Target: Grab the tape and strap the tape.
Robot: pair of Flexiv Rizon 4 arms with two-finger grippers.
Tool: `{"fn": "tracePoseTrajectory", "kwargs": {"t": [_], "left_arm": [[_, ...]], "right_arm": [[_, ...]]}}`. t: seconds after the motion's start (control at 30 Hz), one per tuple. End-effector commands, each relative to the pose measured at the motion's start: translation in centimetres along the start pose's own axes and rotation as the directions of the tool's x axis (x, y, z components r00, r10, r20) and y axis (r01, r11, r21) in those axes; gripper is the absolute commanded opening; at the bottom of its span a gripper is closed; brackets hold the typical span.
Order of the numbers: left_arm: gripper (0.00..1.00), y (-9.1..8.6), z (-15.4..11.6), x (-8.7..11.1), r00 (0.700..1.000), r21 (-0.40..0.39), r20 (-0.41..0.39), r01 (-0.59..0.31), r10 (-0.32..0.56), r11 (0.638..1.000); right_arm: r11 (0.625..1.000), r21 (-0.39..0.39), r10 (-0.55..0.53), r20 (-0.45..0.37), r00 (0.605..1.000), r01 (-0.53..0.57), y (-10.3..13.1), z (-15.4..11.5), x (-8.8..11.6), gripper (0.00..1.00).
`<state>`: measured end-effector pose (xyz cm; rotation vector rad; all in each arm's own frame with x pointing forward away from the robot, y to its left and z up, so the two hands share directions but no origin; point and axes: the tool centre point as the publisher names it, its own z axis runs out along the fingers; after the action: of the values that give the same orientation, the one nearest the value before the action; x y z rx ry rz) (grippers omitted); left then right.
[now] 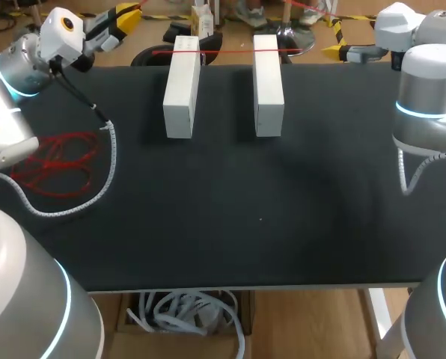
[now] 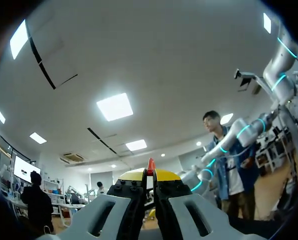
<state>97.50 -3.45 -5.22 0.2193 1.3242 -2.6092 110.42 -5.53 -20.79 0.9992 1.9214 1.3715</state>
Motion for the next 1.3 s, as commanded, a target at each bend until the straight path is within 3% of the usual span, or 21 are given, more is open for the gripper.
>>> {"fn": "tracePoseTrajectory", "kwargs": {"t": [0.03, 0.2, 0.3, 0.4, 0.5, 0.63, 0.8, 0.9, 1.03, 1.3], "left_arm": [[0.00, 0.1, -0.1, -0.1, 1.000, 0.003, -0.003, -0.001, 0.001, 1.000], [0.00, 0.1, -0.1, -0.1, 1.000, 0.003, -0.003, -0.001, 0.001, 1.000], [0.00, 0.1, -0.1, -0.1, 1.000, 0.003, -0.003, -0.001, 0.001, 1.000], [0.00, 0.1, -0.1, -0.1, 1.000, 0.003, -0.003, -0.001, 0.001, 1.000], [0.00, 0.1, -0.1, -0.1, 1.000, 0.003, -0.003, -0.001, 0.001, 1.000], [0.00, 0.1, -0.1, -0.1, 1.000, 0.003, -0.003, -0.001, 0.001, 1.000], [0.00, 0.1, -0.1, -0.1, 1.000, 0.003, -0.003, -0.001, 0.001, 1.000], [0.00, 0.1, -0.1, -0.1, 1.000, 0.003, -0.003, -0.001, 0.001, 1.000], [0.00, 0.1, -0.1, -0.1, 1.000, 0.003, -0.003, -0.001, 0.001, 1.000], [0.00, 0.1, -0.1, -0.1, 1.000, 0.003, -0.003, -0.001, 0.001, 1.000]], "right_arm": [[0.977, -0.095, 0.201, 0.139, 0.970, -0.189, -1.0, -3.2, 1.8, 1.00], [0.913, -0.150, 0.403, 0.184, 0.897, -0.379, -1.7, -5.1, 3.9, 1.00], [0.820, -0.216, 0.567, 0.190, 0.801, -0.529, -1.9, -6.0, 5.7, 1.00], [0.671, -0.298, 0.738, 0.181, 0.650, -0.679, -1.9, -6.5, 6.8, 1.00], [0.498, -0.352, 0.864, 0.127, 0.486, -0.792, -1.7, -6.9, 8.2, 1.00], [0.320, -0.361, 0.943, 0.033, 0.331, -0.876, -1.2, -7.4, 10.4, 1.00], [0.165, -0.354, 0.982, -0.032, 0.189, -0.921, -0.6, -7.9, 12.2, 1.00], [0.127, -0.349, 0.988, -0.043, 0.151, -0.928, -0.2, -8.4, 13.3, 1.00], [0.117, -0.358, 0.989, -0.044, 0.142, -0.926, 0.0, -9.1, 15.0, 1.00], [0.185, -0.446, 0.972, -0.047, 0.229, -0.876, -0.4, -9.7, 18.2, 1.00]]}}
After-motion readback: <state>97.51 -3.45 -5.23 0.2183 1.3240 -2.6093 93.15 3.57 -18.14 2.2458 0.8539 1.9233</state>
